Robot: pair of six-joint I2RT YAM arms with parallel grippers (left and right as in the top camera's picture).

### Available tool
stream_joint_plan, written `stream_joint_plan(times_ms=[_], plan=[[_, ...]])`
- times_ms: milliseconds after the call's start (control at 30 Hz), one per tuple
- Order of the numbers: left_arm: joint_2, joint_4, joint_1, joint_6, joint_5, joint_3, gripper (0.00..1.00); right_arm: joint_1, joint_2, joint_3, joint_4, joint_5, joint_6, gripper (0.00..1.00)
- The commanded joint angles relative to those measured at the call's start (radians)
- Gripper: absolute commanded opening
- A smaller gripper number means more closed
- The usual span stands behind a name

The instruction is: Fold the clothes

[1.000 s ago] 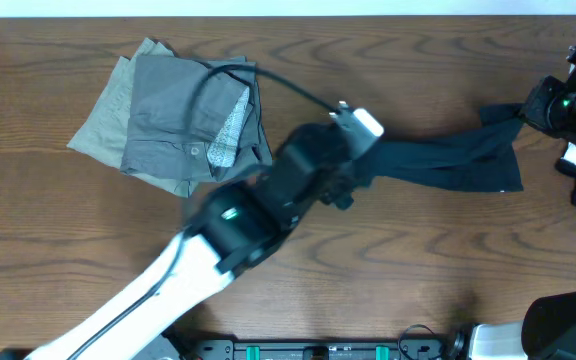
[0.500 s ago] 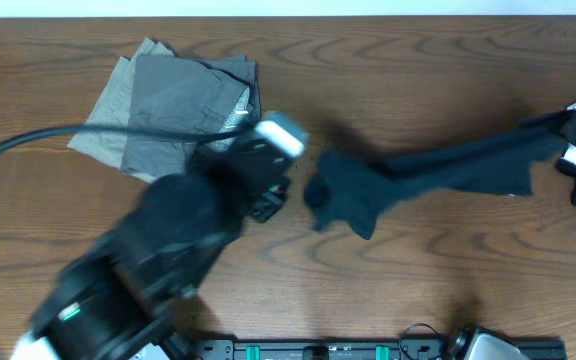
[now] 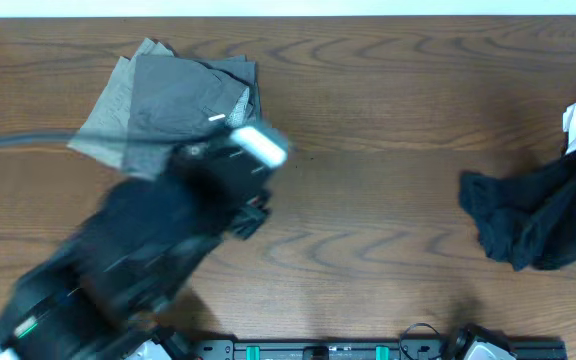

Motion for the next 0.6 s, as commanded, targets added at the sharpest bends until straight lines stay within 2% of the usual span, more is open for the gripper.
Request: stream_joint_plan(times_ms=[0, 133, 233, 433, 567], plan=[[0.121, -0.019, 0.003, -0.048, 0.137, -0.004, 0.23, -0.007, 0.027, 0.006, 0.000, -0.002, 0.018, 0.01], [0.280, 0.011, 0.003, -0.055, 0.367, -0.004, 0.37, -0.007, 0.060, 0.006, 0.001, -0.018, 0.017, 0.01], [0.413, 0.058, 0.003, -0.054, 0.534, -0.004, 0.38, -0.007, 0.084, 0.006, 0.008, -0.078, 0.010, 0.01], [0.596, 0.138, 0.003, -0.054, 0.595, -0.004, 0.38, -0.007, 0.090, 0.006, 0.063, -0.220, -0.059, 0.01], [0.650, 0.189, 0.003, -0.054, 0.725, -0.004, 0.41, -0.007, 0.090, 0.006, 0.116, -0.288, -0.058, 0.01]])
